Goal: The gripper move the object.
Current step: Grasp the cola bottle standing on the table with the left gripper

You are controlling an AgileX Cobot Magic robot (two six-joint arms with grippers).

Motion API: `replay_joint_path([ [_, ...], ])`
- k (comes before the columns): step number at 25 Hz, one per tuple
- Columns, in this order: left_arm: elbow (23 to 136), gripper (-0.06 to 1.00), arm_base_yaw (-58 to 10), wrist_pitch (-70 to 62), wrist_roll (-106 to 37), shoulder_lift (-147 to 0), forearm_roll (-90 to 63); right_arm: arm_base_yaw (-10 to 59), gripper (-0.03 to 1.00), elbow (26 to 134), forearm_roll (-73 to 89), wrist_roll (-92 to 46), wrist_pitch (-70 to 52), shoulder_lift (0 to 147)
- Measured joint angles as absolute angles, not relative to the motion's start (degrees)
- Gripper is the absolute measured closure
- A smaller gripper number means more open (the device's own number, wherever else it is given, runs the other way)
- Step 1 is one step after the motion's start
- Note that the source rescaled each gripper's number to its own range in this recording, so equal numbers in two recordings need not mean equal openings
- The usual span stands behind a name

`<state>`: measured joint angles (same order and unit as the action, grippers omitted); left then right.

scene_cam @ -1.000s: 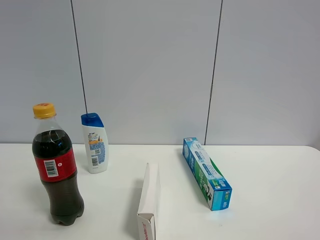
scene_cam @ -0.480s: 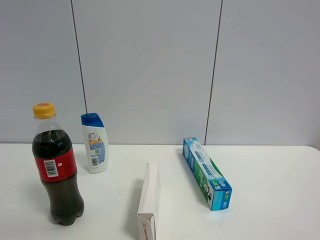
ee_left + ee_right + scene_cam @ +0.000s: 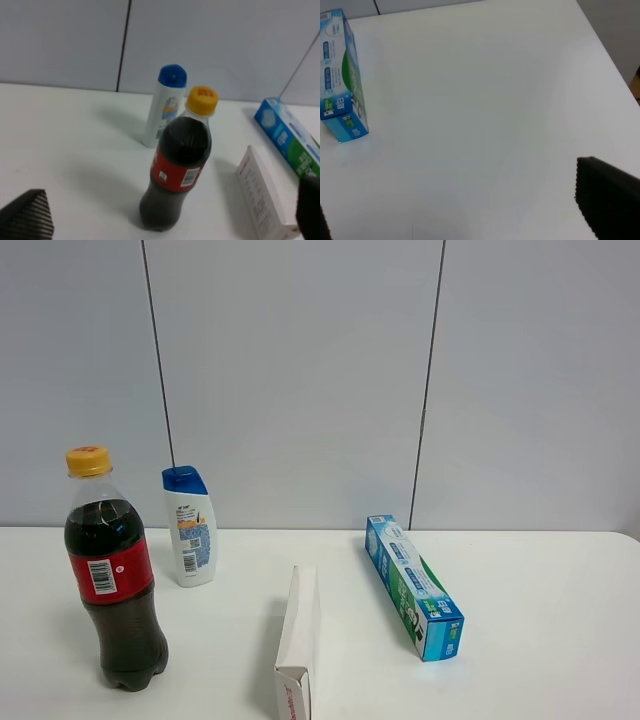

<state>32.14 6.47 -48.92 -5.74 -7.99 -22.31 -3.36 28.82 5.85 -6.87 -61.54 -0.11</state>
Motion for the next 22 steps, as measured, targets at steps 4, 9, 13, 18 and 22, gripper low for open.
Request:
replay_joint_path([
  [4, 32.25, -0.05, 6.47, -46.49, -13.21, -14.32, -24.76, -3.36, -0.03, 28.82, 5.85, -6.87, -61.54, -0.11],
  [9, 32.39, -0.05, 6.47, -44.41, -21.58, -20.97, -25.81, -3.36, -0.03, 28.82, 5.85, -6.87, -61.54, -0.11],
  [13, 32.39, -0.05, 6.47, -43.00, -26.29, -24.43, -28.11, -3.36, -0.03, 28.82, 5.85, -6.87, -61.54, -0.11],
  [18, 32.39, -0.05, 6.47, -41.88, -33.79, -26.57, -31.72, -3.36, -0.03, 28.82, 5.85, -6.87, -61.54, -0.11],
  [22, 32.39, -0.05, 6.42, -41.88, -38.74, -27.56, -32.64, -3.36, -0.03, 28.82, 5.85, -6.87, -61.54, -0.11],
])
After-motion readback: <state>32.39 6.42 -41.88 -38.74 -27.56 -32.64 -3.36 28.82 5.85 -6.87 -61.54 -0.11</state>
